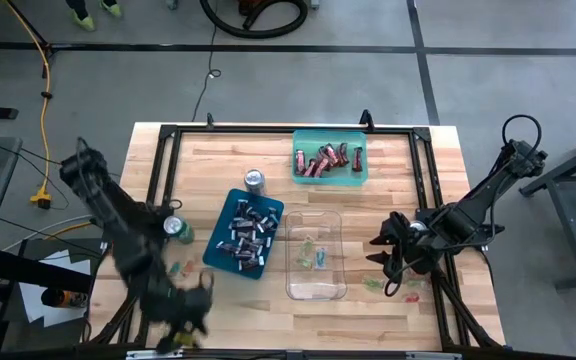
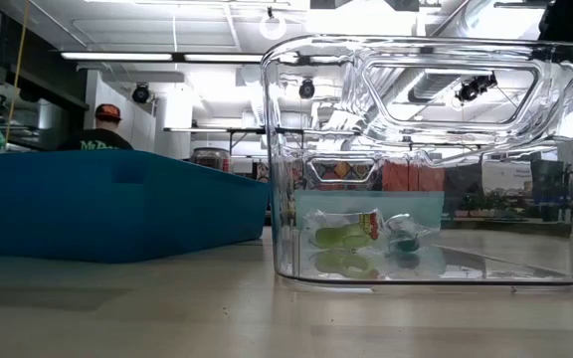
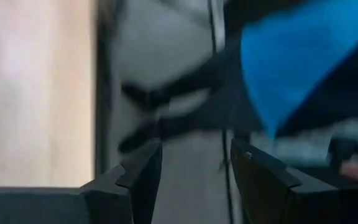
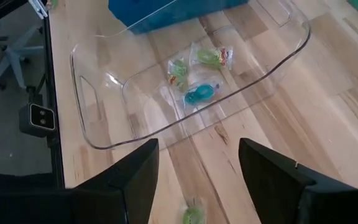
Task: Sort candy
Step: Put the green candy into the transparent bin
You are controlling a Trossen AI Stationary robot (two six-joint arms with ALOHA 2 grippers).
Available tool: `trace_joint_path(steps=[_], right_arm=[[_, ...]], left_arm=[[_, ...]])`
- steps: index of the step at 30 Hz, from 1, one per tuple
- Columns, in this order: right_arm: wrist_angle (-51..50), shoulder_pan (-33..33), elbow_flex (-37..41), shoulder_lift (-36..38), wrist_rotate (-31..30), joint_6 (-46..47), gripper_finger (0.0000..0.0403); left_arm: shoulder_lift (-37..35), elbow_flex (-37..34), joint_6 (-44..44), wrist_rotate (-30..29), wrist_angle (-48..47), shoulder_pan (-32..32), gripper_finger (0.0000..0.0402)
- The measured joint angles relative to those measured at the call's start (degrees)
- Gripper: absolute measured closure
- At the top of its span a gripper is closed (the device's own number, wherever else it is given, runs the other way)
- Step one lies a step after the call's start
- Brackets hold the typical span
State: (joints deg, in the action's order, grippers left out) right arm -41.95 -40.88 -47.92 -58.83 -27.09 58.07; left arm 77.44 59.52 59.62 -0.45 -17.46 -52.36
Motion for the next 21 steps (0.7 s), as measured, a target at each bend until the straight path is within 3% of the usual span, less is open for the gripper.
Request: trace_joint_path(steps=[4,9,14,21], right_arm=[[-0.1,0.0,0.0,0.0,-3.1,1.0,0.0187],[-0.2,0.0,0.0,0.0,-5.3,1.8,0.0187],[-0.2,0.0,0.0,0.0,-5.5,3.6,0.0187],[-0.2,0.0,0.0,0.0,-5.6,4.1,0.0187]], left_arm=[[9.0,5.0,-3.3,2.5,-4.4,-8.0,0.0225],[19.9,11.3,-13.0,4.8,-15.6,-13.3,0.0225],[26.3,12.6,-19.2,4.9,-22.8,-14.7,0.0225],[28.8,11.3,-21.0,3.3,-27.6,-14.3,0.0225]])
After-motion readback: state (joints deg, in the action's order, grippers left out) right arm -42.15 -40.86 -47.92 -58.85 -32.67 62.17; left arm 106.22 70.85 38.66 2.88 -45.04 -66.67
